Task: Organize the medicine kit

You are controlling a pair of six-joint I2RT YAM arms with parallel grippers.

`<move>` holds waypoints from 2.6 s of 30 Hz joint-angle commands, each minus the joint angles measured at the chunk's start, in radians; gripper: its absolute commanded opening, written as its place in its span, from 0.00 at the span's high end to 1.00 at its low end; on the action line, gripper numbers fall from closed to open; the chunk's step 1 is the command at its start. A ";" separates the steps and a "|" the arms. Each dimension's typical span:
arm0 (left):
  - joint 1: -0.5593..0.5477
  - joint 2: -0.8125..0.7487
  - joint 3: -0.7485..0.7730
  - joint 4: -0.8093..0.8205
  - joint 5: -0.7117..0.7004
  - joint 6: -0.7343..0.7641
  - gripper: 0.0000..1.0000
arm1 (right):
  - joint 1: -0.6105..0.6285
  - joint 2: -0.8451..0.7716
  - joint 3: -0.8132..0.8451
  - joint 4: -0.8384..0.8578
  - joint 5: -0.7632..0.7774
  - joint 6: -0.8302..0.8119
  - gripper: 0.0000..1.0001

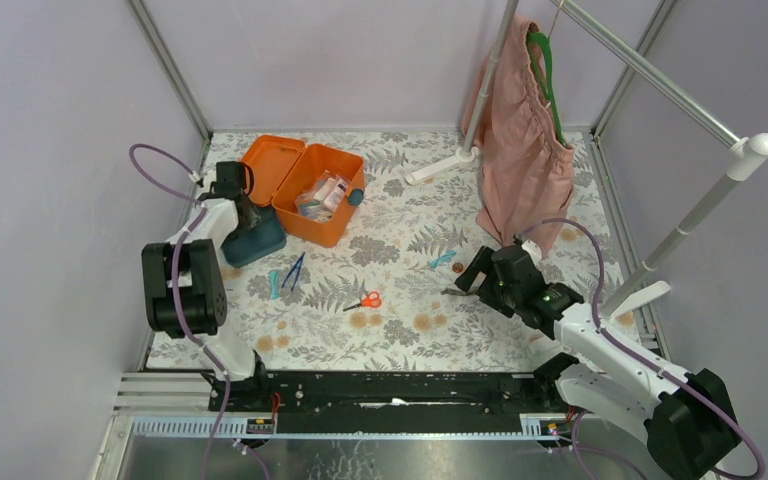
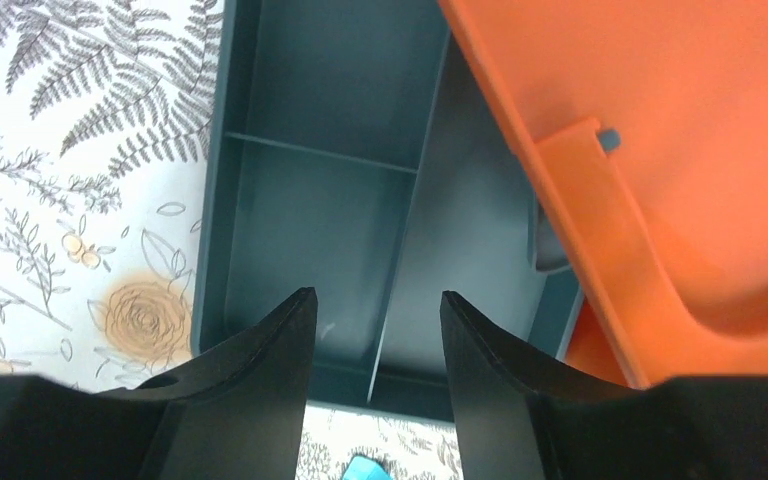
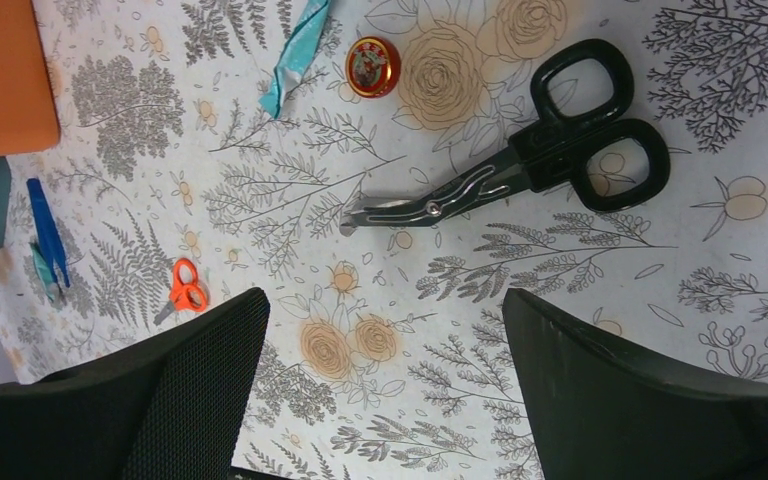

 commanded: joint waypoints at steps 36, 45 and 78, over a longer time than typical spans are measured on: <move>0.156 -0.121 0.003 -0.156 -0.120 -0.091 1.00 | 0.006 -0.073 0.030 -0.038 0.022 0.002 0.01; 0.199 -0.393 -0.062 -0.198 -0.042 -0.156 1.00 | 0.005 -0.040 0.044 -0.028 -0.004 -0.022 0.00; -1.006 -0.011 0.298 -0.065 -0.116 0.139 1.00 | 0.005 -0.276 0.088 -0.158 0.068 -0.186 0.00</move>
